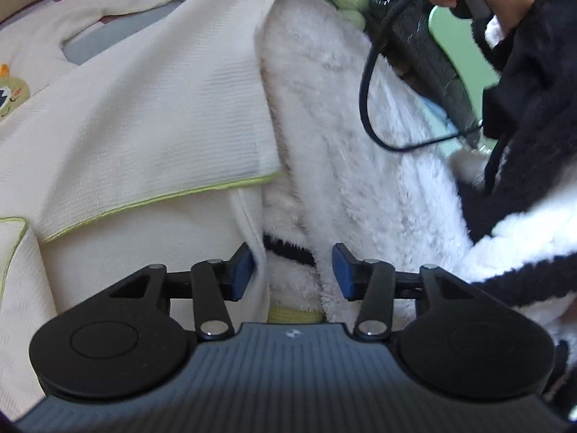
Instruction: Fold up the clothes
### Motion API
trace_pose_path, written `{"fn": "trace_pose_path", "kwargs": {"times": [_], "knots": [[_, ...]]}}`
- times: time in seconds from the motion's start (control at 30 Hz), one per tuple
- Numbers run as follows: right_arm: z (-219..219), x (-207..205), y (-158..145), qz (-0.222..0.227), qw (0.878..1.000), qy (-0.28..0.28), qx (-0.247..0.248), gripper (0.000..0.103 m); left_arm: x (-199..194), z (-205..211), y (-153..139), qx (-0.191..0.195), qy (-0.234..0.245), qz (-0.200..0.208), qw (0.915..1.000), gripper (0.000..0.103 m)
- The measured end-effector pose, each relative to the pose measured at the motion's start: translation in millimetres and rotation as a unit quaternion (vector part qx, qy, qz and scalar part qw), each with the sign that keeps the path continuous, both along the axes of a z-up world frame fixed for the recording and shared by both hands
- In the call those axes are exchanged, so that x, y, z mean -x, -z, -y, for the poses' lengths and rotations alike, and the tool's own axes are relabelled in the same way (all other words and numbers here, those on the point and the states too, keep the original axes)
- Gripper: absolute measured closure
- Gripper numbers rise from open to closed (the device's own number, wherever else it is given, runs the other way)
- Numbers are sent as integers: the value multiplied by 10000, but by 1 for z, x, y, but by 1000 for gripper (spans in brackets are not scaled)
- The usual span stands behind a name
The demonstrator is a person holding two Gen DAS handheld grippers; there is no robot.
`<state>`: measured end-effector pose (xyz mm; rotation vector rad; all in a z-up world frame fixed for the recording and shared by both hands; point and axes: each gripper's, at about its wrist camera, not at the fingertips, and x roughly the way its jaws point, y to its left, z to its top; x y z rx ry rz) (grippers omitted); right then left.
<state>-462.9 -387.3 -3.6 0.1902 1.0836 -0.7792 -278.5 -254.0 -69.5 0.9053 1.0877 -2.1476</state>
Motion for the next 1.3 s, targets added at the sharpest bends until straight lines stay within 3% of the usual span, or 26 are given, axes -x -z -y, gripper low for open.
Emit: {"fn": "trace_pose_path", "kwargs": {"times": [0.03,0.1,0.13,0.3,0.4,0.43,0.47,0.53,0.57,0.6,0.73,0.8,0.87,0.93,0.97,1.0,1.03,1.1,1.13,1.17,1.2,1.3], "knots": [[-2,4,-2,39,10000,33,5,90,-3,0,0,-104,-134,-61,9998,58],[-3,12,-5,46,9999,75,60,64,-6,3,-3,-258,-394,-96,9988,58],[-3,16,-6,16,9999,61,98,59,-7,4,-7,-291,-545,-38,9981,58],[9,32,-3,313,9992,159,-187,56,-4,-1,-24,-360,-1161,-127,9925,52],[22,38,3,831,9946,373,-494,56,-5,-11,-19,-220,-1689,-115,9853,53],[26,40,5,1006,9923,434,-576,56,-10,-14,-16,-272,-1987,-166,9796,58],[30,42,8,1180,9896,494,-657,58,-14,-17,-13,-329,-2212,-205,9745,69],[32,44,12,1438,9856,466,-764,76,-17,-22,-11,-167,-2506,-95,9679,92],[32,46,14,1627,9821,412,-861,96,-15,-26,-13,-9,-2611,26,9653,98],[31,49,14,1882,9765,394,-975,103,-13,-25,-13,92,-2686,129,9631,98],[28,54,7,2480,9631,446,-940,103,-3,-33,-13,196,-2701,135,9625,98],[26,56,0,2725,9570,381,-917,102,3,-34,-12,138,-2555,-27,9667,103],[22,55,-4,2338,9694,245,-713,102,11,-31,-1,-230,-2378,-459,9700,103],[18,53,-7,1832,9819,112,-472,94,17,-32,-1,-264,-2223,-275,9742,103],[16,50,-4,1369,9900,46,-336,75,18,-34,-5,-161,-2181,-123,9757,102],[12,49,0,1054,9940,-74,-283,63,13,-35,-11,-66,-2226,-63,9749,100],[8,48,2,825,9960,-215,-263,63,2,-36,-19,36,-2425,-31,9701,97],[-1,50,-2,698,9958,-489,-323,59,-26,-40,-36,227,-2924,19,9560,79],[-4,50,-5,632,9955,-604,-353,58,-44,-44,-44,363,-3274,91,9442,58],[-6,51,-10,643,9953,-659,-303,58,-58,-46,-50,521,-3610,393,9303,48],[-8,52,-16,688,9950,-693,-224,58,-71,-47,-54,681,-3930,746,9140,47],[-4,54,-35,1583,9829,-801,-487,58,-125,-49,-18,-138,-4962,1033,8619,46]]}}
